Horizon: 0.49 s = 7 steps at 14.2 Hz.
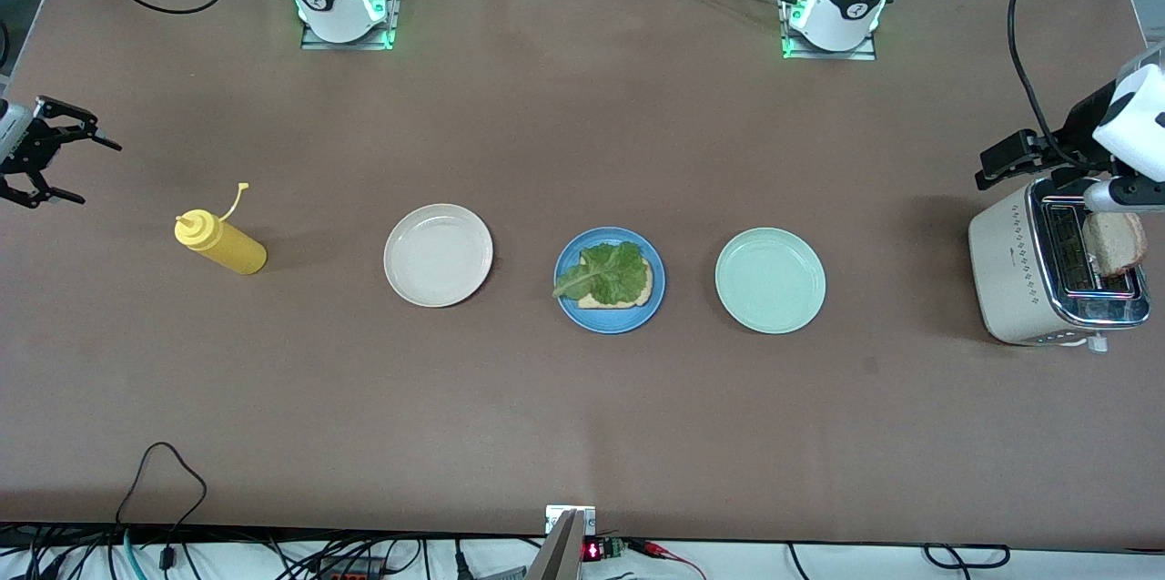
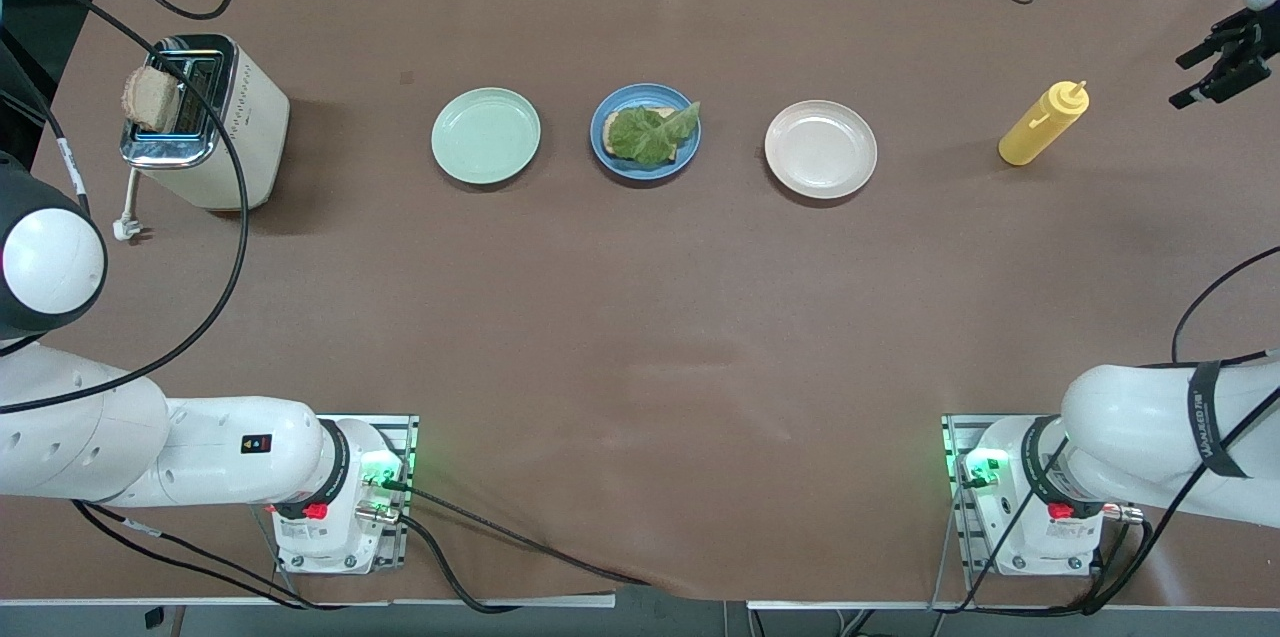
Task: Make sandwich in blue plate with both arms
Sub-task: 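Lower the right gripper around the yellow mustard bottle and grasp it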
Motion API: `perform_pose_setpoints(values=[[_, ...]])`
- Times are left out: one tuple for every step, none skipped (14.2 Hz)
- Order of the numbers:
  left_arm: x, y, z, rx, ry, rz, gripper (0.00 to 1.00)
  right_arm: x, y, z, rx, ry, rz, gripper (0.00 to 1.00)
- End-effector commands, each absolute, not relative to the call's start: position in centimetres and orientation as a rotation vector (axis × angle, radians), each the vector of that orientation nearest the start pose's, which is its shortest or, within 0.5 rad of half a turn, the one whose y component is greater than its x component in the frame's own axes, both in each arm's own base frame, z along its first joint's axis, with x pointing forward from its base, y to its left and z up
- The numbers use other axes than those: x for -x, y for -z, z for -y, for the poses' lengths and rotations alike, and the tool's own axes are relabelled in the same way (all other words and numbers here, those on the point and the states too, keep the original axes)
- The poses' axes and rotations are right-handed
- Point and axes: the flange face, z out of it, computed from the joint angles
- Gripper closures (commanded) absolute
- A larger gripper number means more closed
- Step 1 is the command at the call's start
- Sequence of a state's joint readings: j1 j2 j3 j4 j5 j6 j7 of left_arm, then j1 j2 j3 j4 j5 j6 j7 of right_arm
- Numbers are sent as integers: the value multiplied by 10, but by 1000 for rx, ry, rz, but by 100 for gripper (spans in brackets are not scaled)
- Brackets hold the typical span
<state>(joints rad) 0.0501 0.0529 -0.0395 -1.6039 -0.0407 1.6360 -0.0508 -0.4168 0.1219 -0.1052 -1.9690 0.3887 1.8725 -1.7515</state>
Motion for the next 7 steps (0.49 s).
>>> perform_pose_setpoints(values=[[-576,-585,-3,3168,-37,105,0,-496,-353,285,2261,504,1468,0],[-576,-585,-3,3168,-37,105,0,-494,-335,293,2208,568,1494,0],[-576,-585,-3,3168,-35,105,0,-490,-315,303,2159,640,1497,0],[-576,-585,-3,3168,-35,105,0,-488,-293,310,2106,708,1511,0],[-576,-586,-4,3168,-35,107,0,-487,-276,311,2066,753,1528,0],[-576,-585,-3,3168,-37,105,0,-488,-261,310,2034,785,1536,0],[-575,-587,-3,3168,-33,105,0,-494,-246,312,2007,825,1529,0]])
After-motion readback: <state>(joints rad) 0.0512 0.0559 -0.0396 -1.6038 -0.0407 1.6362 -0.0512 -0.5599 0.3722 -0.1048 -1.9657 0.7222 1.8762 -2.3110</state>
